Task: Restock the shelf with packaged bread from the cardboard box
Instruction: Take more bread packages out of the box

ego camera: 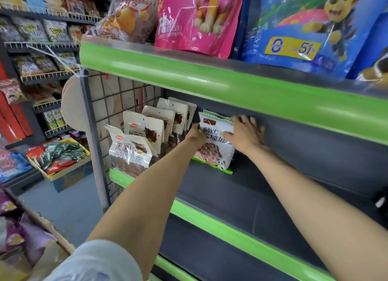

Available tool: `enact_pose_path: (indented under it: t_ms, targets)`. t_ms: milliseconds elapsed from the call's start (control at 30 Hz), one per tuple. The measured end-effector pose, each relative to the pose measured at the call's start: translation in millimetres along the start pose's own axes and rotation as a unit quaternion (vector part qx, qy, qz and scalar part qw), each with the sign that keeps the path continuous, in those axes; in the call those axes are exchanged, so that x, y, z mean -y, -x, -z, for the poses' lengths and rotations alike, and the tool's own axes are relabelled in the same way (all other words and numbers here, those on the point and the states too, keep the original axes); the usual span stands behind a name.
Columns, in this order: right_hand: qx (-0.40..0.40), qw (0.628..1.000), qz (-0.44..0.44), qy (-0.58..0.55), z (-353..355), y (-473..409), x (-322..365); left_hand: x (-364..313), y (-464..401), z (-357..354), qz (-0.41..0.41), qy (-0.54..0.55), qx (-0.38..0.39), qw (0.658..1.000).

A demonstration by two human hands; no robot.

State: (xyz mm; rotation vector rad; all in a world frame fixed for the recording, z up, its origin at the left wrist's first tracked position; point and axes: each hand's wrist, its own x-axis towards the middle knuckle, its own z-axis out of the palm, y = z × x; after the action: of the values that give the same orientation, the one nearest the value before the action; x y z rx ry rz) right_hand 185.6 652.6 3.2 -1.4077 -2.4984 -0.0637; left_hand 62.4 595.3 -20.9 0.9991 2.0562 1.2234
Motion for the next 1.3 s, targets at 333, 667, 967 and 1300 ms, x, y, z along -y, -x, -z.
enact_pose_path:
  t_ms: [333, 667, 967, 1300]
  targets:
    - [-0.064, 0.978, 0.120, -0.157, 27, 47, 38, -30, 50, 39, -0.035, -0.134, -0.091, 0.986]
    - [0.022, 0.981, 0.151, -0.121, 14, 131, 104, 32, 144, 99, 0.090, -0.040, 0.083, 0.992]
    - [0.151, 0.950, 0.227, -0.150, -19, 201, 249, 155, 209, 240, 0.118, -0.194, -0.059, 0.972]
    - [0.216, 0.910, 0.275, -0.222, -58, 264, 411, 258, 281, 375, 0.128, -0.376, -0.223, 0.890]
